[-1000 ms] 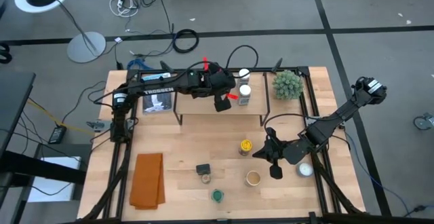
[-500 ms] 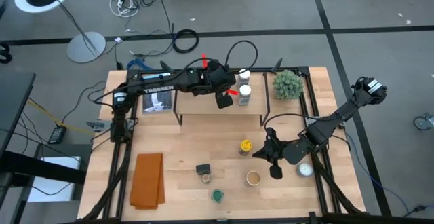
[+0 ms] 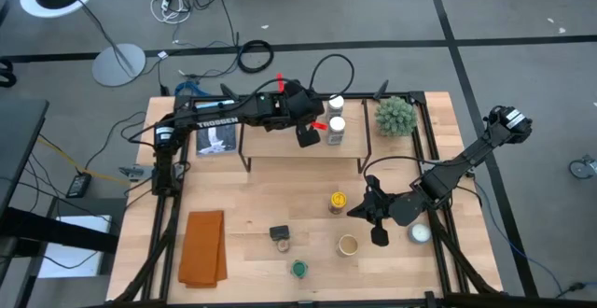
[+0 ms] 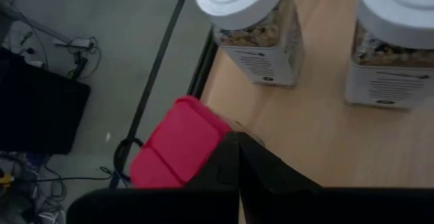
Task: Shelf spices
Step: Put the red seasoning can on the shelf
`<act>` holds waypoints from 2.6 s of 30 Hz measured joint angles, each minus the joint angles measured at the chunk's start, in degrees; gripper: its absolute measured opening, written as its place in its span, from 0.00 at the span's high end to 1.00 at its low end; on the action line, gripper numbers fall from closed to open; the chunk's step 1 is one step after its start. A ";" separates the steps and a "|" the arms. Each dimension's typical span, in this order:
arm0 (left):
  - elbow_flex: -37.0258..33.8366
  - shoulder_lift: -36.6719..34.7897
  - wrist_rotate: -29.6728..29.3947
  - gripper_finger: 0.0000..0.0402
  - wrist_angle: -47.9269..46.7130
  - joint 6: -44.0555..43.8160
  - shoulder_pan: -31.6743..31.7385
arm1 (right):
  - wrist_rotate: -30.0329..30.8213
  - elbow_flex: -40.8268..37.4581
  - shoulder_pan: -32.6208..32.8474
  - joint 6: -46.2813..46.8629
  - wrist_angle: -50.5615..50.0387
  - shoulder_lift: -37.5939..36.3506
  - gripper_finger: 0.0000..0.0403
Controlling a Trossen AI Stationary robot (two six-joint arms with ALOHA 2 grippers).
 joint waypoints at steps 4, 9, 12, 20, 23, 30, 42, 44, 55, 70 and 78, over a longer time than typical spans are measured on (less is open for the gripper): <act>1.99 -0.06 -0.09 1.00 -0.88 0.09 0.50 | 0.00 0.00 0.00 0.00 0.00 0.00 1.00; 4.22 -0.24 0.26 1.00 -2.01 0.98 0.76 | 0.00 0.00 0.00 -0.07 -0.06 0.00 0.99; 4.72 -0.21 3.20 1.00 -3.57 0.96 0.72 | 0.00 0.00 0.00 -0.09 -0.11 0.00 1.00; 3.91 -0.17 9.11 1.00 -7.59 0.09 1.05 | 0.00 0.00 0.00 -0.09 -0.11 0.00 1.00; 3.74 -0.02 10.09 1.00 -7.93 0.07 1.70 | 0.00 0.00 0.00 -0.07 -0.09 0.00 1.00; 3.80 1.25 10.68 1.00 -6.73 0.01 2.46 | 0.00 0.00 0.00 -0.07 -0.03 0.00 1.00; 3.76 3.17 9.22 1.00 -3.45 -0.11 2.52 | 0.00 0.02 0.00 -0.02 -0.49 0.00 0.99; 3.76 3.22 7.99 1.00 -2.50 -0.12 2.54 | 0.00 0.02 0.00 -0.02 -0.49 0.00 0.99; 3.76 3.37 6.66 1.00 -0.88 -0.06 2.48 | 0.00 0.02 0.00 -0.02 -0.50 0.00 0.99; 3.76 3.37 10.47 1.00 -4.83 -0.35 2.47 | -0.01 0.02 0.00 -0.02 -0.50 0.00 0.99; 3.78 3.37 7.23 1.00 -2.31 -0.26 3.39 | 0.00 0.02 0.00 -0.02 -0.50 0.00 1.00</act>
